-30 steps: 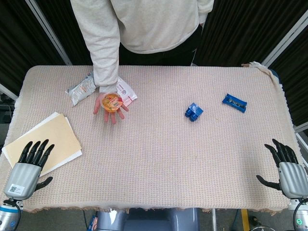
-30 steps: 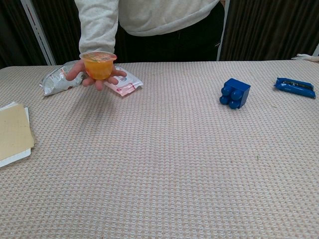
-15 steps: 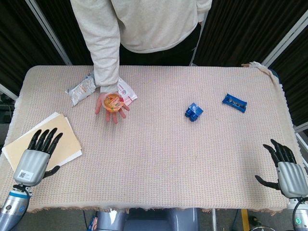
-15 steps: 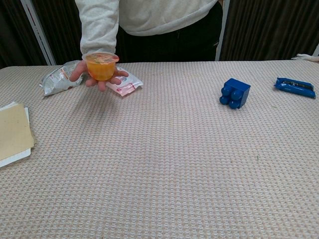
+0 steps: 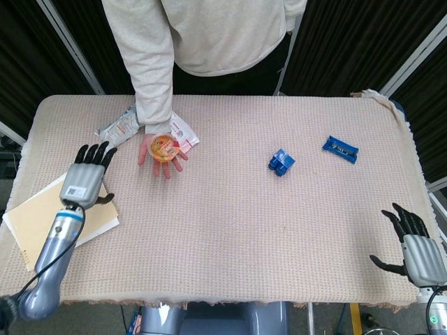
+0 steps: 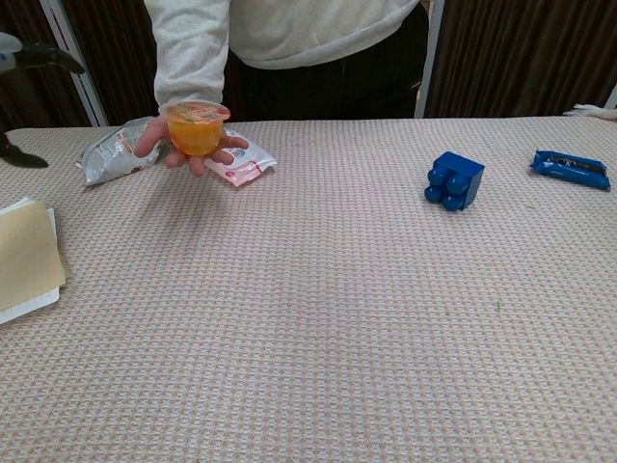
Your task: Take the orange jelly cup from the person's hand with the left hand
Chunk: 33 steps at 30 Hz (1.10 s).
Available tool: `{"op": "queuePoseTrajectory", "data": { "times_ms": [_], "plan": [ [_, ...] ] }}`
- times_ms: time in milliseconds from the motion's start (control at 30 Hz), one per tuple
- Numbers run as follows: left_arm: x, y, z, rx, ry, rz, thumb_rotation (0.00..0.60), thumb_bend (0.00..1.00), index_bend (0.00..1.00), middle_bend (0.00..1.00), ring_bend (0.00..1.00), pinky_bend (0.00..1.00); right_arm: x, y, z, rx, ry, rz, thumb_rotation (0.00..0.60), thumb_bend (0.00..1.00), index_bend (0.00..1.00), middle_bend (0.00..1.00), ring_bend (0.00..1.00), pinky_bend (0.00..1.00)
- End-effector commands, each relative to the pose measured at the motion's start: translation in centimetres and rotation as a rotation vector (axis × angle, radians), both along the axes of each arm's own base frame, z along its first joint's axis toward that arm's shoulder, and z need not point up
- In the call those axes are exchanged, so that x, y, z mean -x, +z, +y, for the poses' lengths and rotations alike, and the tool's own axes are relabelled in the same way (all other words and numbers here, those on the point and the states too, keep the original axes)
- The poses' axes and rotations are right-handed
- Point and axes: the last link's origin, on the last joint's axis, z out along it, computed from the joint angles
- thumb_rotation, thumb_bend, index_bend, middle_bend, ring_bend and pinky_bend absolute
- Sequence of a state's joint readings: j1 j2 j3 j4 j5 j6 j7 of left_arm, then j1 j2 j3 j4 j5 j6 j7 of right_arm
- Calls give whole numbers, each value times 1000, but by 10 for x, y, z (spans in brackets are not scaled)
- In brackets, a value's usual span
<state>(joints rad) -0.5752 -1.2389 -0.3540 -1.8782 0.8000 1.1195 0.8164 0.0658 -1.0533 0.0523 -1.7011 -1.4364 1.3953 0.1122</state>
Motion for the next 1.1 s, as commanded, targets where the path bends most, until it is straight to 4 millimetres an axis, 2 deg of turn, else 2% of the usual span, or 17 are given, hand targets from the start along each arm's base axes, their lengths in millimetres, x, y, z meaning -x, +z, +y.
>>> {"op": "queuePoseTrajectory", "data": {
  "times_ms": [33, 167, 467, 933, 1100],
  "plan": [
    [-63, -20, 52, 17, 8, 25, 600, 246, 89, 0, 0, 31, 1, 1, 0, -1, -8, -5, 600, 74, 135, 0, 0, 0],
    [-87, -36, 75, 18, 43, 62, 600, 250, 89, 0, 0, 53, 5, 2, -1, -5, -28, -15, 600, 73, 135, 0, 0, 0],
    [-123, -63, 107, 20, 109, 99, 600, 251, 97, 0, 20, 136, 6, 5, 0, -6, -45, -23, 600, 73, 137, 0, 0, 0],
    [-130, -100, 127, 59, 233, 125, 600, 247, 117, 4, 57, 167, 8, 8, 1, 0, -60, -34, 600, 73, 137, 0, 0, 0],
    [-128, -109, 128, 67, 247, 126, 600, 245, 168, 72, 107, 204, 8, 9, 1, 0, -61, -36, 600, 73, 138, 0, 0, 0]
  ]
}}
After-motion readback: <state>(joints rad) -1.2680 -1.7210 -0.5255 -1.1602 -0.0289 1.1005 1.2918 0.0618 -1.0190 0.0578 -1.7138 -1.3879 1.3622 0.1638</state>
